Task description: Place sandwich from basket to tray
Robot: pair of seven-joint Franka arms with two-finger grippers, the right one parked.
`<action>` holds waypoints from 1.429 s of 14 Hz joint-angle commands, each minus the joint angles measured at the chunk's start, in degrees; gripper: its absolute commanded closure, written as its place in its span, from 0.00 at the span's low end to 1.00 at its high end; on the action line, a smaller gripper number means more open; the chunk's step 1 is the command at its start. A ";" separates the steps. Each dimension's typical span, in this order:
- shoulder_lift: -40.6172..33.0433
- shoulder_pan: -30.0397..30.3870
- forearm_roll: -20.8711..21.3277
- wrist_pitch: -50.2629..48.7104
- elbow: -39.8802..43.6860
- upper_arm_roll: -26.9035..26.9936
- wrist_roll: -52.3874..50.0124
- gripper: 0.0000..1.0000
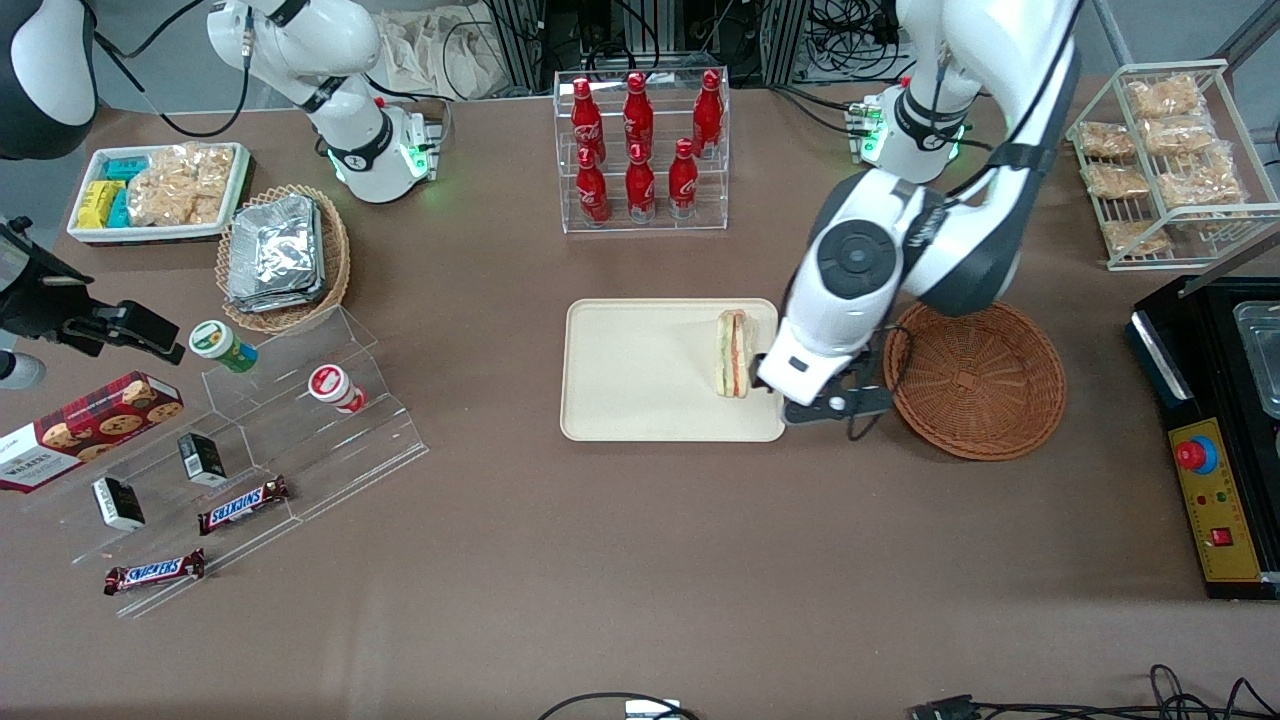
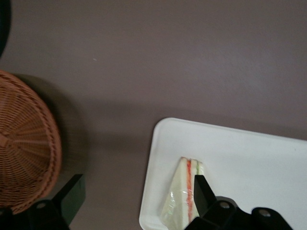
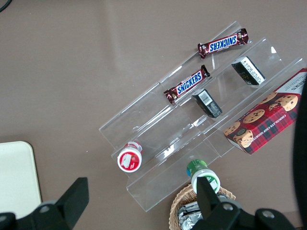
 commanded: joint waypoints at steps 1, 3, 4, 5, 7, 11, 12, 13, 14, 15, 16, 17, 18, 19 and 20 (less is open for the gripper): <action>-3.43 4.62 -0.92 -2.88 -0.33 -0.59 1.52 0.00; -5.37 8.22 -2.49 -5.25 -0.33 -0.50 6.42 0.00; -6.42 9.63 -2.68 -7.18 -0.33 -0.41 9.50 0.00; -7.47 11.82 -2.68 -9.55 -0.33 -0.50 13.01 0.00; -9.76 14.47 -2.77 -11.76 -0.33 -0.41 18.73 0.00; -13.45 18.16 -2.76 -14.14 0.64 -0.24 23.93 0.00; -14.59 19.39 -2.94 -15.36 0.72 -0.24 25.68 0.00; -15.65 19.84 -3.99 -16.94 0.90 -0.24 28.92 0.00; -16.53 20.88 -5.21 -18.17 1.25 -0.15 32.08 0.00; -17.84 22.11 -6.27 -19.58 1.78 -0.06 34.81 0.00; -18.73 22.39 -6.37 -21.77 2.30 0.03 36.84 0.00; -19.08 22.48 -6.28 -23.27 3.26 0.64 38.25 0.00; -19.26 22.30 -6.37 -23.98 4.06 1.95 39.48 0.00; -19.26 22.21 -6.46 -24.25 4.76 2.22 40.19 0.00; -19.26 22.30 -6.37 -24.68 5.12 2.22 40.46 0.00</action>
